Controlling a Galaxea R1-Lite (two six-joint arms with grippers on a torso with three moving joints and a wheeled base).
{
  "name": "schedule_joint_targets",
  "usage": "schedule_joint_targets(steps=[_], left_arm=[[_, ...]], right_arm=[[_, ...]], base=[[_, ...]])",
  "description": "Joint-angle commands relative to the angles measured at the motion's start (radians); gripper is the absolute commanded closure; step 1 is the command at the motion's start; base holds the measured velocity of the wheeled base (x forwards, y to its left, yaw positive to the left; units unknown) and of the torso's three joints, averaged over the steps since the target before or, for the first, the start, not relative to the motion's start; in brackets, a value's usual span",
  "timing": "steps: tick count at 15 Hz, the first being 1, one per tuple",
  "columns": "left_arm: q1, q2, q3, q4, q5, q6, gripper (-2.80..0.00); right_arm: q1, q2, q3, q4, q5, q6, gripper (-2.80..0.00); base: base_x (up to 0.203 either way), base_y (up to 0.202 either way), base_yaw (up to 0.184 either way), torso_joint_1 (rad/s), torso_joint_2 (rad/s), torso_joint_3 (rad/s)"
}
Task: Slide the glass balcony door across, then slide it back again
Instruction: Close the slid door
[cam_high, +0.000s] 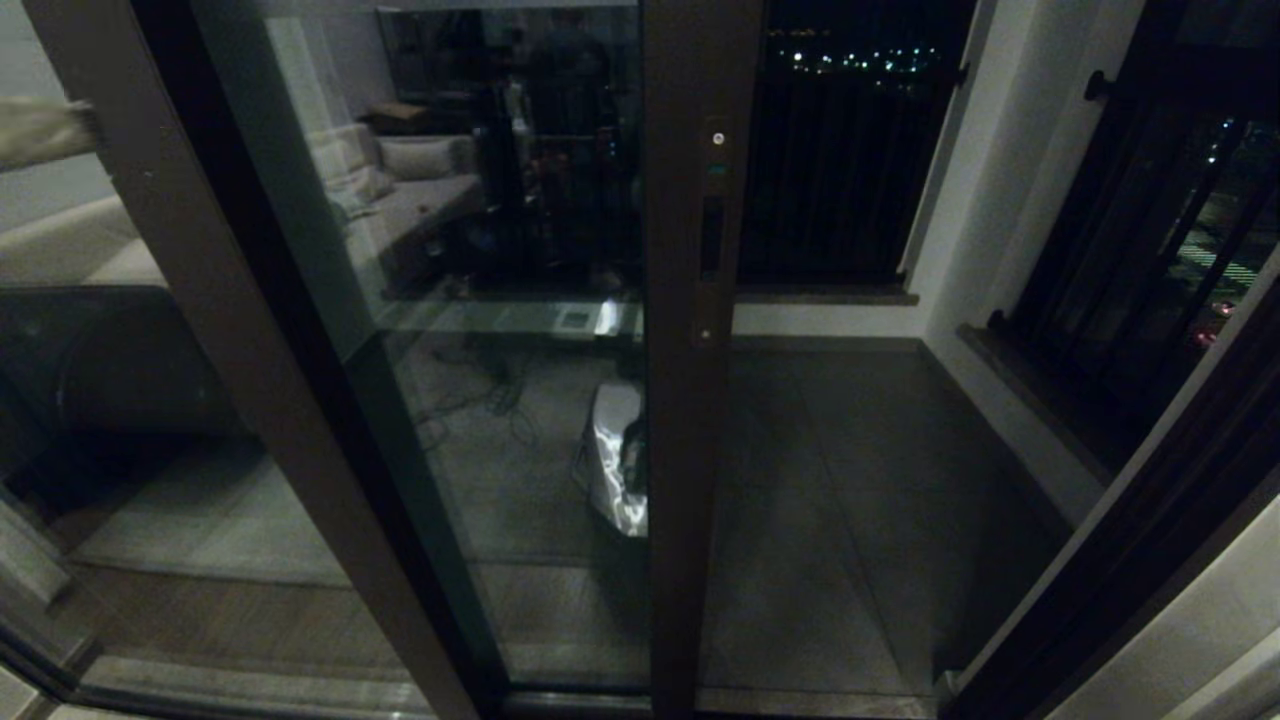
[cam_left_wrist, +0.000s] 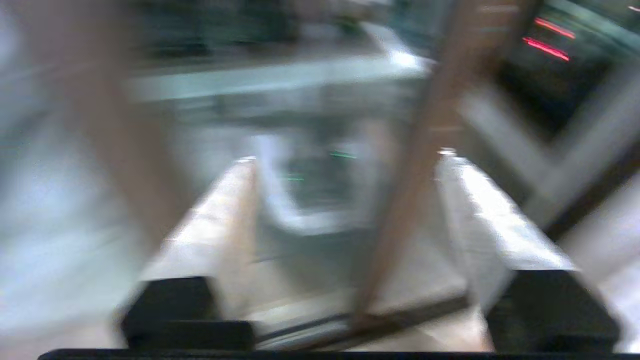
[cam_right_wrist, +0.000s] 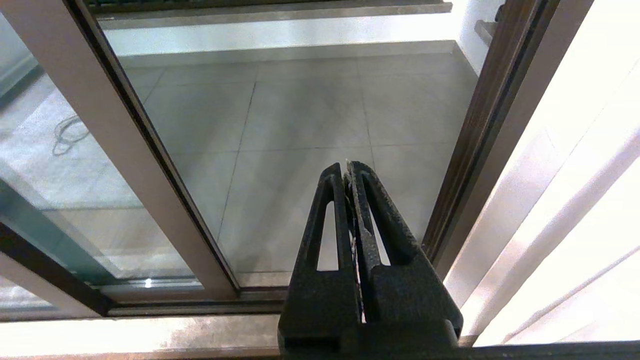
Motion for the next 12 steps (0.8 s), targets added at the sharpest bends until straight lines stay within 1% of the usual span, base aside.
schedule_joint_targets(steps=[1,3,4,5,9,12], left_arm=[[0.176,-0.306,0.117,0.035,0.003,0.004,0.0],[0.311,-0.428,0.16,0.087,0.005,0.009,0.0],[0.348,-0.48,0.172,0.121,0.005,0.01,0.0],[0.366,-0.527,0.19,0.145,0.001,0.01,0.0],[0.391,-0.694,0.373,0.168,-0.003,0.011,0.0],[0.398,-0.784,0.544,0.164,-0.004,0.005,0.0]], right_arm=[[0.0,0.0,0.0,0.0,0.0,0.0,0.0],[0.0,0.0,0.0,0.001,0.0,0.0,0.0],[0.0,0.0,0.0,0.0,0.0,0.0,0.0],[0.0,0.0,0.0,0.001,0.0,0.0,0.0],[0.0,0.0,0.0,0.001,0.0,0.0,0.0],[0.0,0.0,0.0,0.001,0.0,0.0,0.0]], base=[[0.0,0.0,0.0,0.0,0.0,0.0],[0.0,0.0,0.0,0.0,0.0,0.0],[0.0,0.0,0.0,0.0,0.0,0.0],[0.0,0.0,0.0,0.0,0.0,0.0],[0.0,0.0,0.0,0.0,0.0,0.0],[0.0,0.0,0.0,0.0,0.0,0.0]])
